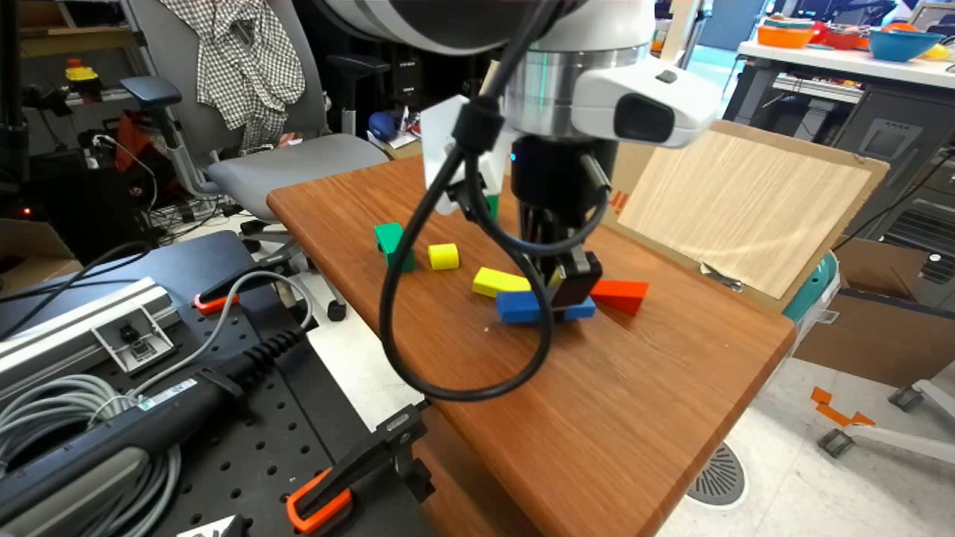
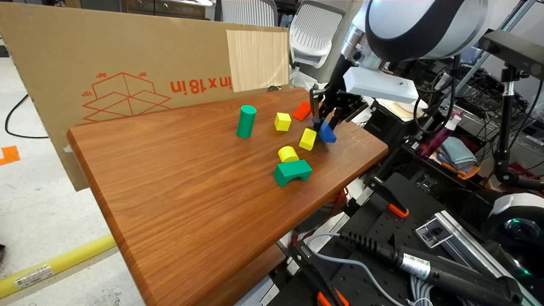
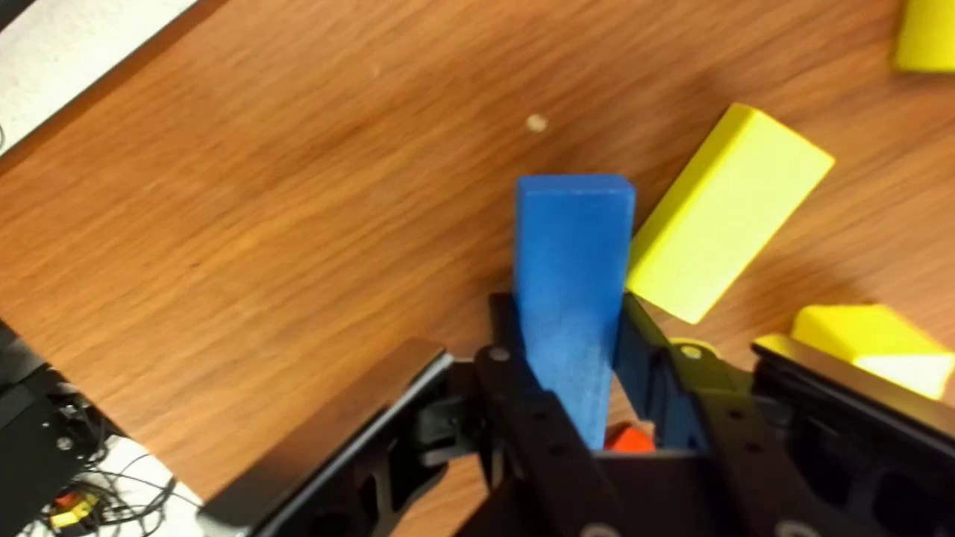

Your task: Pick up the rectangular blue block and put it on top of the green block to the left.

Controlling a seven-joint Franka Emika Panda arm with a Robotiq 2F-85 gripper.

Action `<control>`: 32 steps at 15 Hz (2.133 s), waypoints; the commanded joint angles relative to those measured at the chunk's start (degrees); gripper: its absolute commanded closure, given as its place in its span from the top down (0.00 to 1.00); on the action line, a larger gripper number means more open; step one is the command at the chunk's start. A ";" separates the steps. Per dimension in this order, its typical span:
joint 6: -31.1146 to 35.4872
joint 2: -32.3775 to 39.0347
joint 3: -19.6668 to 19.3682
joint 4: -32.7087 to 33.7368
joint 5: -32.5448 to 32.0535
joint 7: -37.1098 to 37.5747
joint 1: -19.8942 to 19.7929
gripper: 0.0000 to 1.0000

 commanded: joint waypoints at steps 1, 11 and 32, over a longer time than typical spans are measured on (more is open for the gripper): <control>-4.00 -7.60 6.90 -5.75 6.36 -11.02 -1.35 0.09; -18.49 -9.79 12.56 -6.08 13.07 -36.34 -0.39 0.09; -13.50 -9.70 15.91 -6.51 5.22 -51.99 3.21 0.09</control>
